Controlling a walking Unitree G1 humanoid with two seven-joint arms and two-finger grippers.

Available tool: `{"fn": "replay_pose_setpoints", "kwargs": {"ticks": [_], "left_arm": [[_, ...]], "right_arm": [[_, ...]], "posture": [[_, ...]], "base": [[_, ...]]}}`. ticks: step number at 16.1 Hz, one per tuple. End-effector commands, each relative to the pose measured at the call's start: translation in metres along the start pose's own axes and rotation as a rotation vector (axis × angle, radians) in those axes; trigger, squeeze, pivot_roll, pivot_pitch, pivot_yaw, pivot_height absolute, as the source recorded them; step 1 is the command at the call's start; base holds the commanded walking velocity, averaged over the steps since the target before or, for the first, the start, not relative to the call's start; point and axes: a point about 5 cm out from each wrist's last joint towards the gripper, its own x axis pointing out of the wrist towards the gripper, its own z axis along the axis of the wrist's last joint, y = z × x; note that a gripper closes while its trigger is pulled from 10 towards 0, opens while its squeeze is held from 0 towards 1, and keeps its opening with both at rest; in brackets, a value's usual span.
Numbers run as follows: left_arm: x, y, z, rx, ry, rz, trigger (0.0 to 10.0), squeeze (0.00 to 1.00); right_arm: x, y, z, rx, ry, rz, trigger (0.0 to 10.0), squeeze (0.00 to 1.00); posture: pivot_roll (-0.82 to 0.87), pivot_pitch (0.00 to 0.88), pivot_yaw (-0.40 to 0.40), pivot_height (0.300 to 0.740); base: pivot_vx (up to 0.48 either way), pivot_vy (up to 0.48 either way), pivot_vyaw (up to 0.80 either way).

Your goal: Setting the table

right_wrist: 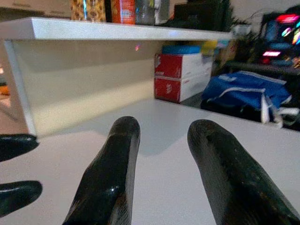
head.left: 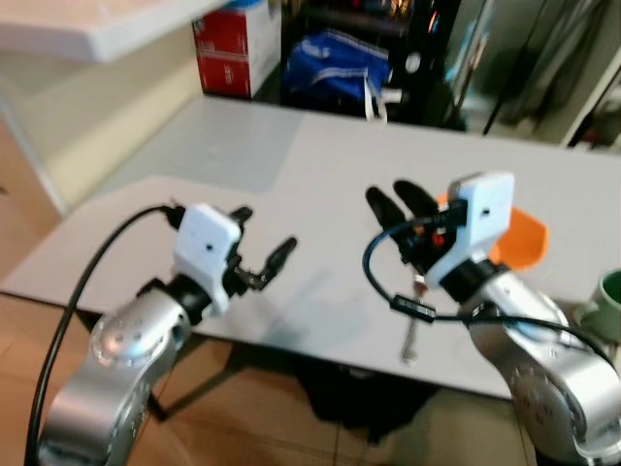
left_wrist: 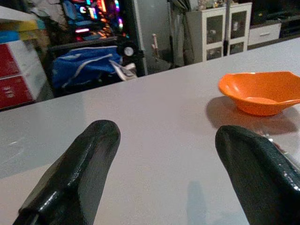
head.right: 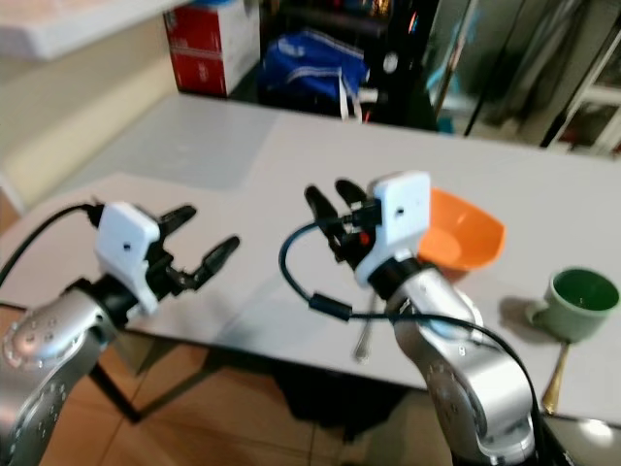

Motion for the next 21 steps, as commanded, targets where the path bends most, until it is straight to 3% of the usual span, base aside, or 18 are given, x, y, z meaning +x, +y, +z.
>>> {"fn": "replay_pose_setpoints", "kwargs": {"ticks": [1,4,6,11,16,21], "left_arm": [[0.005,0.005,-0.002,0.031,0.028,0.039,10.0,0.0],[0.013,0.018,-0.002,0.042,0.028,0.155,10.0,0.0],[0.019,0.022,0.001,0.035,0.005,0.228,10.0,0.0],[0.026,0.021,0.002,0.042,0.0,0.246,10.0,0.0],[0.032,0.018,0.004,0.061,-0.017,0.278,10.0,0.0],[0.036,0.018,0.005,0.058,-0.028,0.294,10.0,0.0]], "right_arm": [[0.001,-0.009,-0.007,-0.023,0.03,-0.071,10.0,0.0],[0.007,-0.015,-0.019,-0.026,0.063,-0.2,10.0,0.0],[0.01,-0.017,-0.023,-0.035,0.074,-0.211,10.0,0.0],[0.015,-0.018,-0.028,-0.054,0.087,-0.222,10.0,0.0],[0.015,-0.026,-0.027,-0.066,0.062,-0.273,10.0,0.0],[0.011,-0.04,-0.026,-0.084,0.066,-0.349,10.0,0.0]], "posture": [[0.0,0.014,-0.018,0.74],[-0.01,0.013,-0.018,0.74],[-0.01,0.014,-0.009,0.74],[-0.01,0.015,-0.017,0.74],[-0.02,0.021,-0.019,0.74],[-0.02,0.022,-0.015,0.74]], "base": [[0.0,0.48,0.0],[0.0,0.48,0.0],[0.0,0.48,-0.8],[0.0,0.48,-0.76],[0.0,-0.048,0.0],[0.0,-0.48,0.0]]}}
